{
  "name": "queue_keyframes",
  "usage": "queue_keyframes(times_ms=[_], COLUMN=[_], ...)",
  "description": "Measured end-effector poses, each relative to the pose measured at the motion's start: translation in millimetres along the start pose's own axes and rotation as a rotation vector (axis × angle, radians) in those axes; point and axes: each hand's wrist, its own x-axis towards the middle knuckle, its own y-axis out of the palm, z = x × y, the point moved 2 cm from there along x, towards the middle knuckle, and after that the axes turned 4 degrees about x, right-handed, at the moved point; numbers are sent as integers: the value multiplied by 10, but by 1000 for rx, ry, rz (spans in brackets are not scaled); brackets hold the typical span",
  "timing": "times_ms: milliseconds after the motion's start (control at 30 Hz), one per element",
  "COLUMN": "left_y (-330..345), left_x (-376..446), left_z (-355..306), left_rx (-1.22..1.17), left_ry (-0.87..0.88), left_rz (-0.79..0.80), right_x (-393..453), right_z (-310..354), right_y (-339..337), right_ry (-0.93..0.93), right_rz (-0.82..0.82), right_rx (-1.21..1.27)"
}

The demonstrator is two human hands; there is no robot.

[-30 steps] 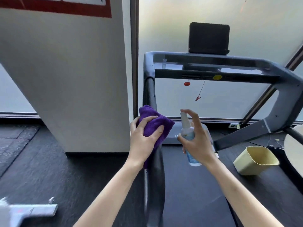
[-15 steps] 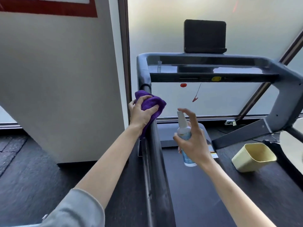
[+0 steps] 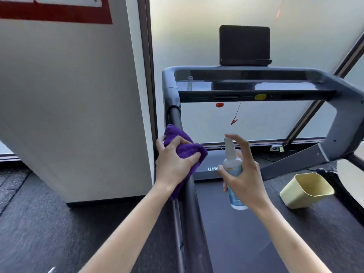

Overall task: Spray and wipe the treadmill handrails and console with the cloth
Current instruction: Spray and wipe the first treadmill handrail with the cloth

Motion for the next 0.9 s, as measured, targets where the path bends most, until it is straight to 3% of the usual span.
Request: queue_keyframes(times_ms=[367, 667, 900], left_y=[39, -6, 63], left_x=[1127, 544, 1037], left_z=[-82, 53, -27], left_rx=[98, 148, 231], left_ry=[-180, -47, -162], left_rz=[42, -30, 63], right_x=[271, 223, 368], right_z=[66, 1, -96], right_y=[237, 255, 307], right_ry=[-5, -15, -14], right_rz=[14, 17, 8], right_rx=[12, 3, -31])
